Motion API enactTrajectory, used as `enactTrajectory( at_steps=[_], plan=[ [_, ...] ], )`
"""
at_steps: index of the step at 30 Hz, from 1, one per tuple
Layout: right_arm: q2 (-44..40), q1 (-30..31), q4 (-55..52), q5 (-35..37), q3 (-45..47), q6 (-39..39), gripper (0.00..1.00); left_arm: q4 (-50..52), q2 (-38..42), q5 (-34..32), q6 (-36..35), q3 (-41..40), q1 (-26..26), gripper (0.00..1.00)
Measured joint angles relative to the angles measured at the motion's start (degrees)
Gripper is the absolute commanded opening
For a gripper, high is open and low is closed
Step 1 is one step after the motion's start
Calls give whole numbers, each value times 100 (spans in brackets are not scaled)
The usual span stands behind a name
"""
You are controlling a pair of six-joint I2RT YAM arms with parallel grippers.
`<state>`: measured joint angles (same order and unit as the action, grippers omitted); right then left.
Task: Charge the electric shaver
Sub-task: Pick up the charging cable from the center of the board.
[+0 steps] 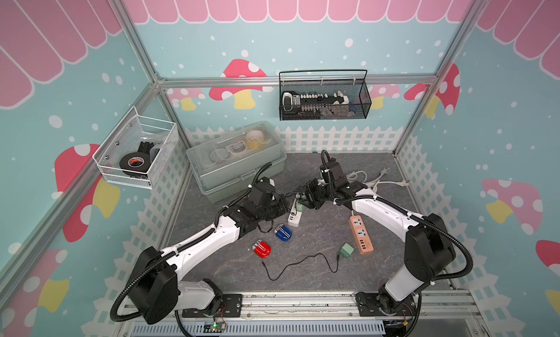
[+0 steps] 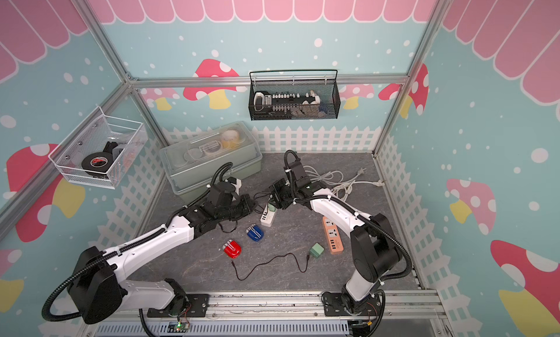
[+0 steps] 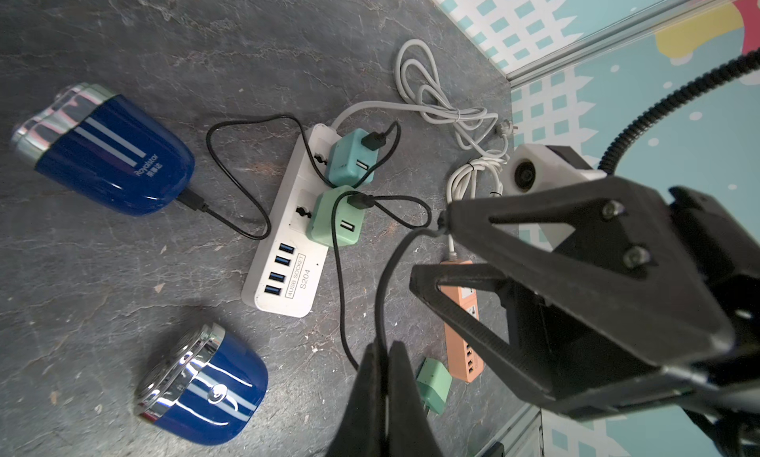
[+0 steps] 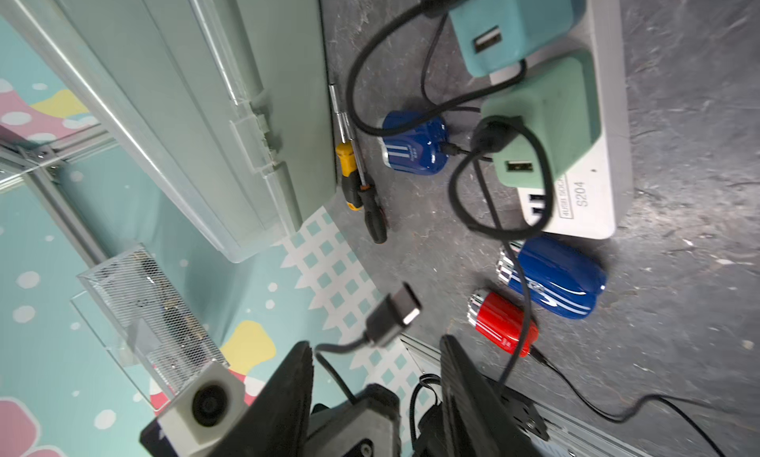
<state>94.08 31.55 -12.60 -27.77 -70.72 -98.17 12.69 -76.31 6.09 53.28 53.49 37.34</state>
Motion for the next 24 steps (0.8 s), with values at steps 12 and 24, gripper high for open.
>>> enactTrajectory(
  at_steps=[12, 24],
  plan=[
    [-22, 0, 807, 264, 229, -796, 21, -79, 2, 90, 0, -22, 46, 0],
    [-22, -118, 717, 275, 227, -208, 0, -229, -72, 494, -90, -15, 105, 27]
  ],
)
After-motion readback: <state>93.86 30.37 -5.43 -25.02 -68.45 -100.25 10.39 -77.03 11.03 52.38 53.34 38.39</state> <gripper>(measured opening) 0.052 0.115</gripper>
